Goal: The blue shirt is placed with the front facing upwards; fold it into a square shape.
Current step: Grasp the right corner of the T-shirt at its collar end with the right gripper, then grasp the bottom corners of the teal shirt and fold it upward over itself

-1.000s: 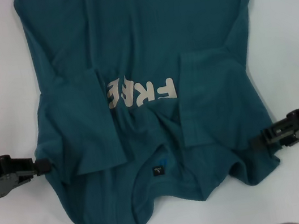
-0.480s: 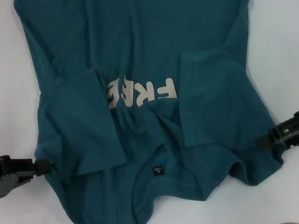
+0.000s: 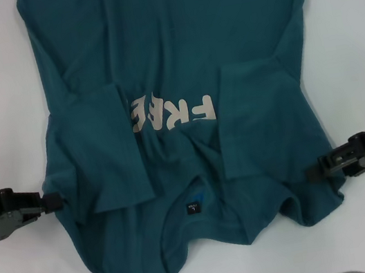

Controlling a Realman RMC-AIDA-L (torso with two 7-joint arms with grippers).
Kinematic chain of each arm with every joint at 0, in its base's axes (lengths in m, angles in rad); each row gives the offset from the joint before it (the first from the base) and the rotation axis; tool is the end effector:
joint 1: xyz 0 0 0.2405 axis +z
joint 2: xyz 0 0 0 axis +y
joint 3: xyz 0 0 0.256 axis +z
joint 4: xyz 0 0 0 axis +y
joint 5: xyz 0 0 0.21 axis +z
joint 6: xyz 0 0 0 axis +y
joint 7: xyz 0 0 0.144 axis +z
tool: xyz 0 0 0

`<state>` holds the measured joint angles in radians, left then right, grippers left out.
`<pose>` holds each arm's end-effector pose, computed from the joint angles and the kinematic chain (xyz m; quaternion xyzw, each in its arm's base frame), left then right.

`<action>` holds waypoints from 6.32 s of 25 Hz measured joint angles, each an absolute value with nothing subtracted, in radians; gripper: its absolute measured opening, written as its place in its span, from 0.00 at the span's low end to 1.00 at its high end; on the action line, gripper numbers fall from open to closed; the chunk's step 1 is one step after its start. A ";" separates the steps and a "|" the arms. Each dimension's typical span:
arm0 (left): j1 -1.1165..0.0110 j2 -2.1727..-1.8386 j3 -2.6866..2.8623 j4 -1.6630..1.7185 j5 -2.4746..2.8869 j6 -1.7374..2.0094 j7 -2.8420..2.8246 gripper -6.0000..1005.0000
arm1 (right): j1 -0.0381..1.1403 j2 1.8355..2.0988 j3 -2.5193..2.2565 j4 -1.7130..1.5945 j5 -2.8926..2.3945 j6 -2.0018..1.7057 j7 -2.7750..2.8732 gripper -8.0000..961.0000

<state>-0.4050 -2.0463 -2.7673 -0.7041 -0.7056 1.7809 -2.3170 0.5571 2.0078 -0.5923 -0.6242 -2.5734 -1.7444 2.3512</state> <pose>-0.3391 0.2517 0.0278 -0.6871 -0.7040 -0.1798 0.0049 0.3174 0.2797 0.0088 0.7460 -0.6646 -0.0154 0.0396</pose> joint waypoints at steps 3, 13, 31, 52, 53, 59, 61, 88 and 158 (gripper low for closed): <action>-0.405 -2.046 -2.767 -0.704 -0.706 1.781 -2.317 0.02 | 0.565 2.017 -0.593 -0.624 -2.571 -1.751 2.347 0.86; -0.403 -2.046 -2.776 -0.704 -0.706 1.782 -2.318 0.02 | 0.553 2.013 -0.594 -0.632 -2.574 -1.753 2.354 0.86; -0.405 -2.046 -2.778 -0.706 -0.706 1.789 -2.317 0.02 | 0.557 2.009 -0.596 -0.635 -2.597 -1.747 2.358 0.29; -0.387 -2.017 -2.749 -0.716 -0.698 1.887 -2.277 0.02 | 0.531 1.996 -0.595 -0.724 -2.645 -1.828 2.331 0.02; -0.384 -2.014 -2.739 -0.716 -0.698 1.892 -2.276 0.02 | 0.528 1.996 -0.594 -0.732 -2.653 -1.832 2.334 0.02; -0.367 -2.008 -2.681 -0.741 -0.694 1.898 -2.286 0.02 | 0.511 1.986 -0.592 -0.738 -2.684 -1.841 2.344 0.02; -0.358 -2.008 -2.667 -0.764 -0.691 1.899 -2.299 0.02 | 0.505 1.982 -0.593 -0.740 -2.690 -1.843 2.346 0.02; -0.332 -2.001 -2.663 -0.858 -0.563 1.898 -2.335 0.02 | 0.461 1.956 -0.577 -0.805 -2.772 -1.854 2.361 0.02; -0.813 -2.061 -2.620 -0.643 -0.887 1.074 -2.412 0.01 | 0.669 1.947 -0.550 -0.754 -2.231 -1.168 2.403 0.02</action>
<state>-0.8135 -2.0607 -2.6197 -0.6432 -0.8870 1.0735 -2.4125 0.6691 1.9473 -0.5496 -0.7542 -2.2307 -1.1685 2.4034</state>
